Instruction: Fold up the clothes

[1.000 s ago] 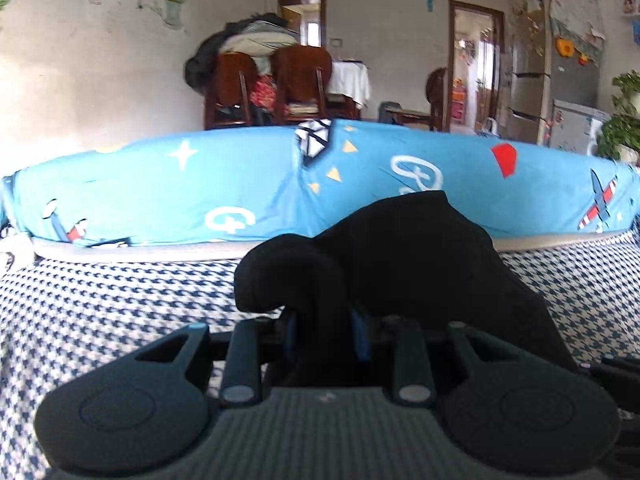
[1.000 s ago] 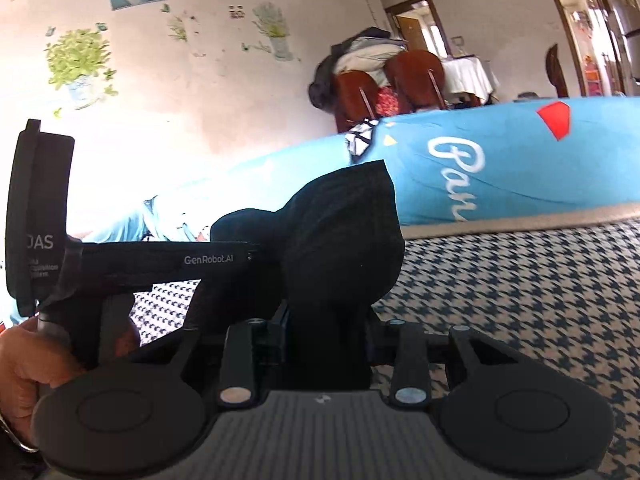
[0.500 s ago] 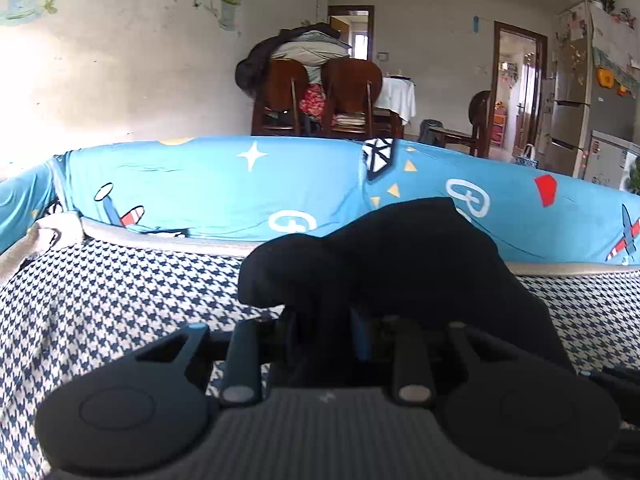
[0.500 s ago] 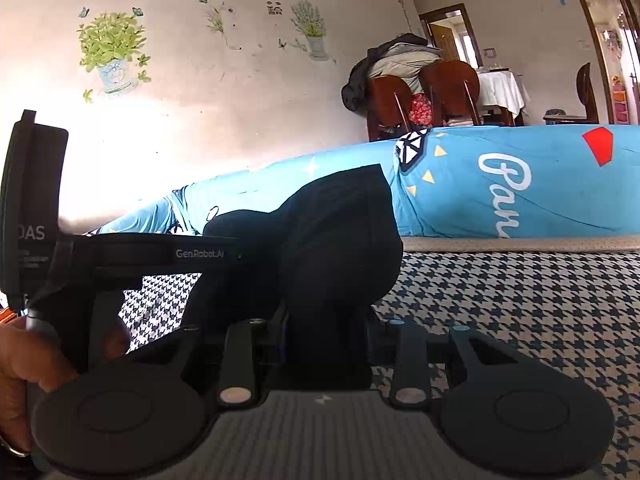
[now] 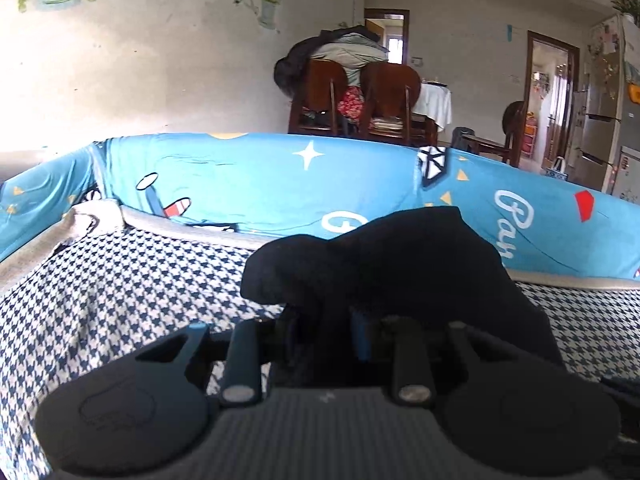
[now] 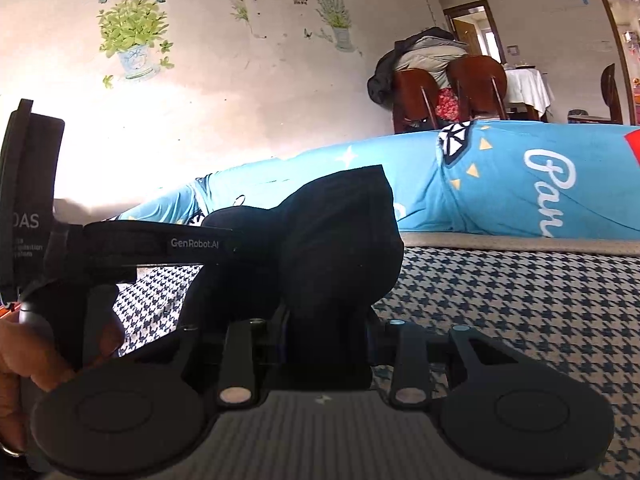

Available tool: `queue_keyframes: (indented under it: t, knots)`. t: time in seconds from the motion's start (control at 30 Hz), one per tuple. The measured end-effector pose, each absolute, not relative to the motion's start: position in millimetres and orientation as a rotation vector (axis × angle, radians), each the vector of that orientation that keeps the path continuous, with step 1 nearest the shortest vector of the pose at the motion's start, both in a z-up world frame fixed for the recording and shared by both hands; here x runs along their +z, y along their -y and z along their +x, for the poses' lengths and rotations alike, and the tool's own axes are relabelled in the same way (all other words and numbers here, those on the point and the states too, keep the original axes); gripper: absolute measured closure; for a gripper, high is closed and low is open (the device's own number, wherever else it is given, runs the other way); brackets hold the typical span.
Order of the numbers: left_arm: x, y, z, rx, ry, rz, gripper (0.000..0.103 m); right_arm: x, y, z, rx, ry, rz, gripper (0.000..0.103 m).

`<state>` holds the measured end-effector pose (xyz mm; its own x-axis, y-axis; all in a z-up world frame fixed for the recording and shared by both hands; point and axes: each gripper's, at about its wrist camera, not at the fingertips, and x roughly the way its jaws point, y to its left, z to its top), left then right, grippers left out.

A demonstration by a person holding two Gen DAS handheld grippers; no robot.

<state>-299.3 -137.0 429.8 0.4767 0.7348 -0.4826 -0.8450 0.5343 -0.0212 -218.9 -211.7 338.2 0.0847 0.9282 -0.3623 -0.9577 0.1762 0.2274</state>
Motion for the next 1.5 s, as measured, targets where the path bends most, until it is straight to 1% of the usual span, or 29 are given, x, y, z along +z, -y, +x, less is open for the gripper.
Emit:
queue_keyframes:
  t: [0.67,0.87,0.9,0.97,1.03,1.07,1.1,1.3,1.33,1.37,1.43,1.5]
  knots:
    - [445,122,-333,1.097,-0.418,-0.258,0.078,328,173,-241,1.476,-0.497,-0.076,0.069]
    - [436,103,-341,1.105,-0.447,-0.369,0.078,300,157,-239,1.39,-0.582,-0.168,0.068]
    - [437,101,-342,1.102,-0.448,-0.381,0.078,296,157,-237,1.358,-0.6,-0.182,0.066]
    - [437,97,-346,1.113,-0.45,-0.378,0.078,290,159,-230,1.308,-0.643,-0.201,0.063]
    - [436,94,-348,1.116,-0.452,-0.388,0.078,289,164,-222,1.271,-0.68,-0.202,0.056]
    - [436,93,-349,1.111,-0.453,-0.4,0.078,289,167,-218,1.238,-0.69,-0.202,0.05]
    - [435,93,-349,1.104,-0.455,-0.413,0.078,289,170,-213,1.197,-0.691,-0.199,0.047]
    - [429,97,-340,1.079,-0.488,-0.414,0.077,304,185,-195,1.104,-0.67,-0.155,0.046]
    - [428,97,-339,1.07,-0.495,-0.416,0.076,308,187,-196,1.117,-0.661,-0.152,0.046]
    - [426,98,-337,1.059,-0.506,-0.419,0.073,310,187,-197,1.131,-0.654,-0.16,0.046]
    - [421,97,-333,1.034,-0.529,-0.441,0.072,311,188,-199,1.162,-0.655,-0.182,0.045]
    - [413,93,-333,1.004,-0.538,-0.505,0.072,306,191,-197,1.179,-0.696,-0.176,0.042]
